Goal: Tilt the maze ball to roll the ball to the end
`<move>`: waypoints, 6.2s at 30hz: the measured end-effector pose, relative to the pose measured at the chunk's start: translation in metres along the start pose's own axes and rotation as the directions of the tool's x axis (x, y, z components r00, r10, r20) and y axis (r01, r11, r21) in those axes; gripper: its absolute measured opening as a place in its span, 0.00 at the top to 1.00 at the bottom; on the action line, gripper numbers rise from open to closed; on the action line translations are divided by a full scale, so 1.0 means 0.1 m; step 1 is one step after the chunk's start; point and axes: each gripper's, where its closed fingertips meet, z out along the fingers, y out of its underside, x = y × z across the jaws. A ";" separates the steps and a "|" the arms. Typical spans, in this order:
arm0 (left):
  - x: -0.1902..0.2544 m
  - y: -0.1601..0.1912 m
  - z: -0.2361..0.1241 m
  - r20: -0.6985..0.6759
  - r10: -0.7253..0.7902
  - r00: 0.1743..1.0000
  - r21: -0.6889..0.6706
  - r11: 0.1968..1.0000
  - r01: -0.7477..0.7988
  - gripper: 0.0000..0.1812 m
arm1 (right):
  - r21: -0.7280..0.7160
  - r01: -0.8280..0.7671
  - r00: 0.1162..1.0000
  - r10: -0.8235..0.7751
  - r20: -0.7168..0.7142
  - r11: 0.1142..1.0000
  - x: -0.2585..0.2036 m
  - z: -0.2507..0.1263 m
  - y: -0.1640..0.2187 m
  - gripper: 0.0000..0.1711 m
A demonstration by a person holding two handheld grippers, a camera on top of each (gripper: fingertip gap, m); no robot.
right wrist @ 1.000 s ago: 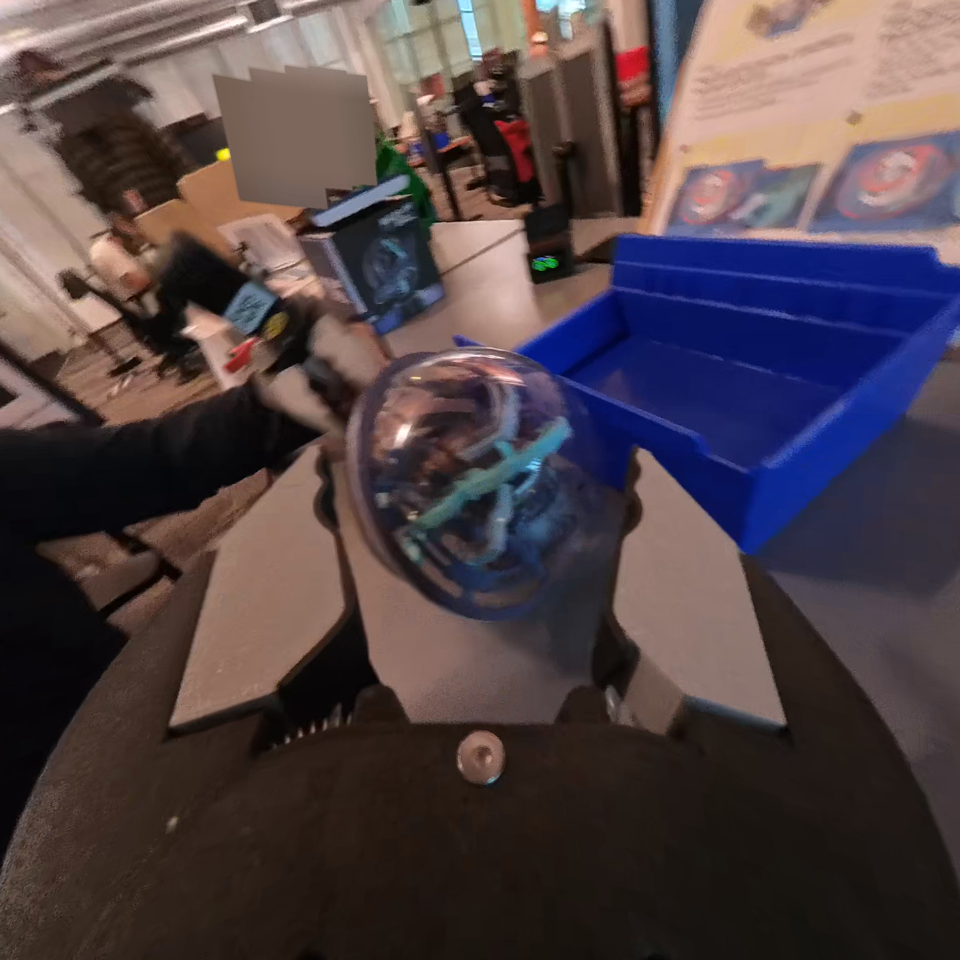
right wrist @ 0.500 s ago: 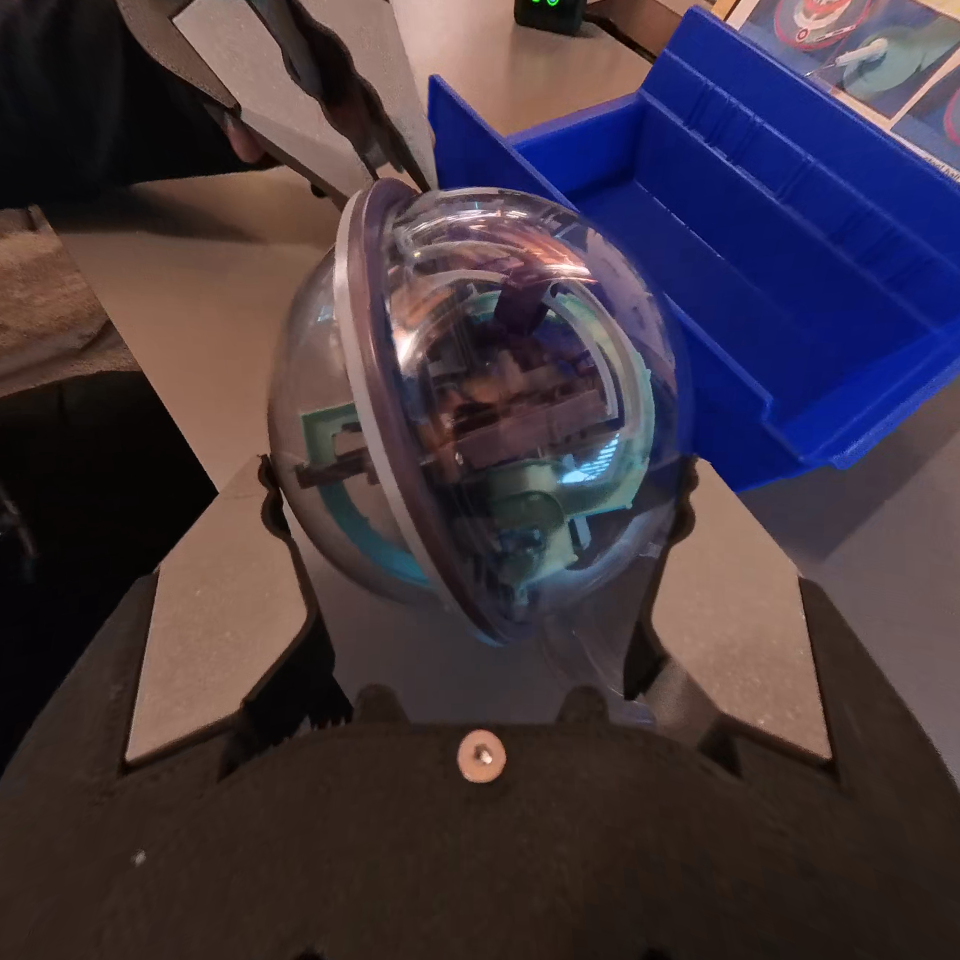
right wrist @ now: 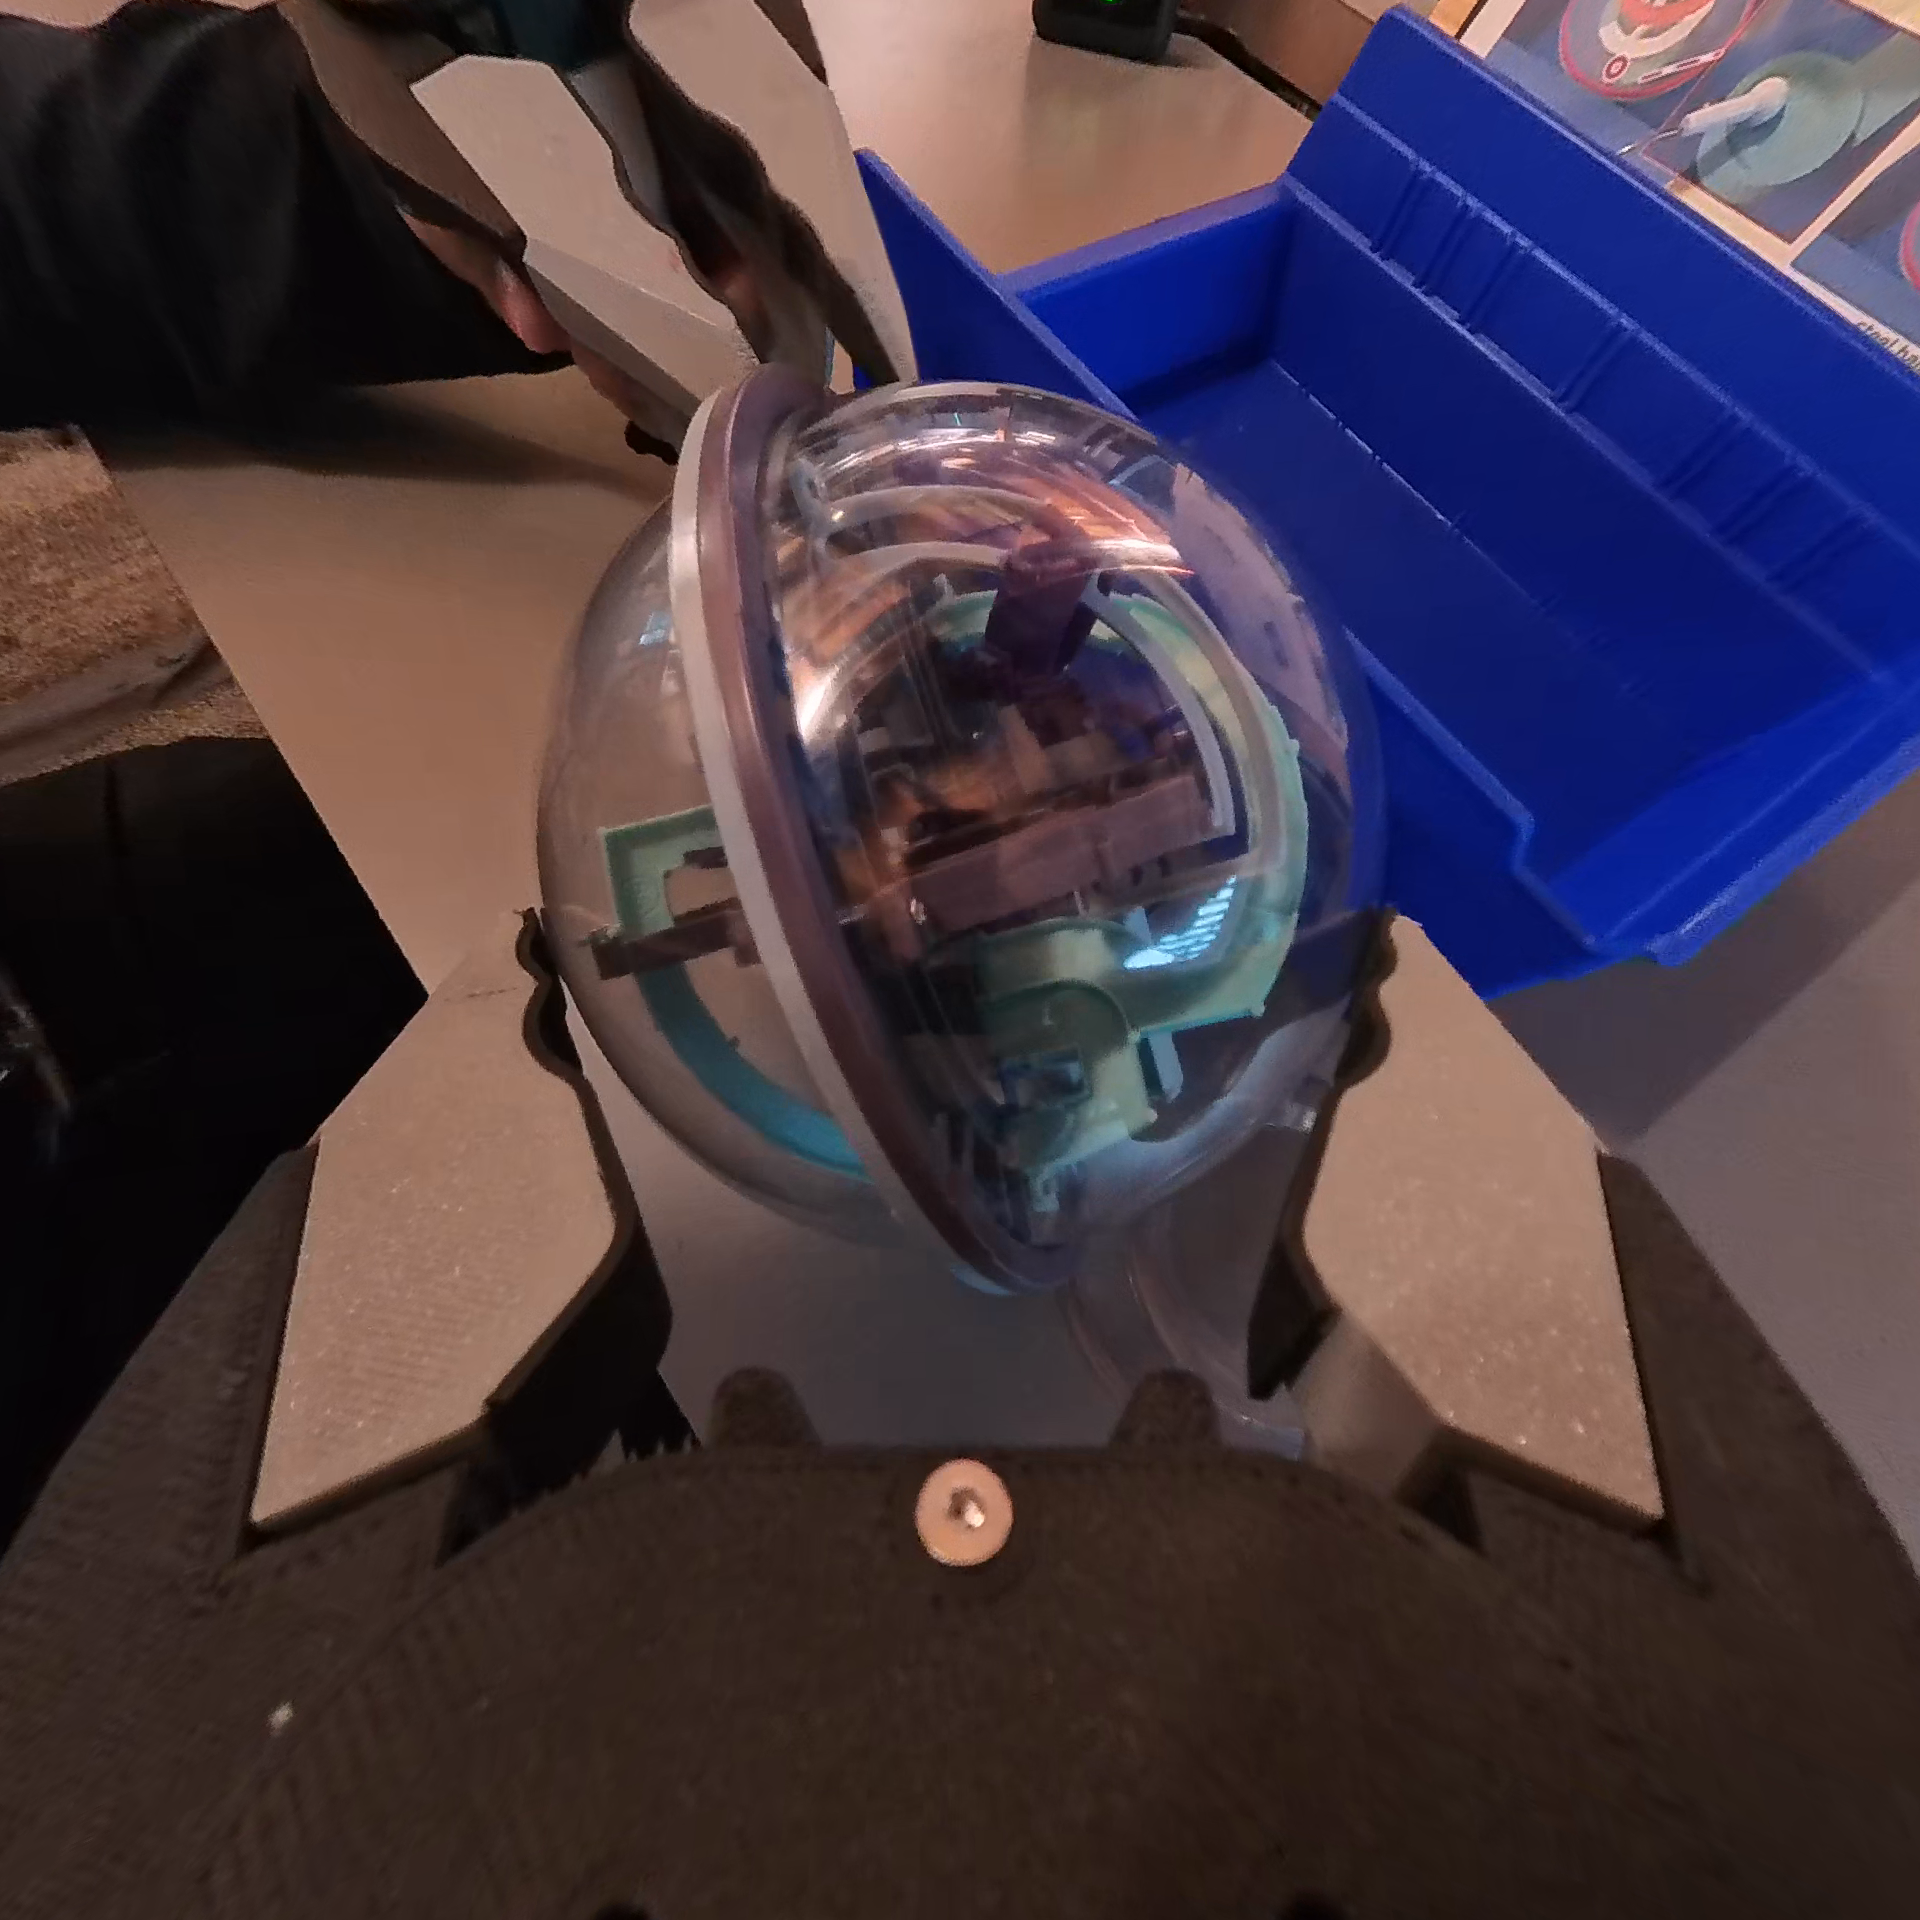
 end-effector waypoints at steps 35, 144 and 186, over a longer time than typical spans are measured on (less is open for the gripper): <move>0.57 0.52 0.01 -0.185 0.193 0.964 -0.185 0.956 -0.227 0.47 | 0.115 0.322 0.945 -0.326 0.012 0.940 -0.48 -0.25 -0.11 0.24; 0.95 0.52 -0.39 -0.358 0.026 0.933 -0.194 0.976 -0.102 0.63 | 0.059 0.689 0.597 -0.518 -0.613 0.723 -1.72 -0.11 0.19 0.98; 2.37 3.25 -0.22 -0.323 0.119 0.939 -0.860 0.376 -0.344 0.78 | 0.311 0.364 0.771 -0.097 -0.629 0.878 -0.79 -0.39 0.80 1.00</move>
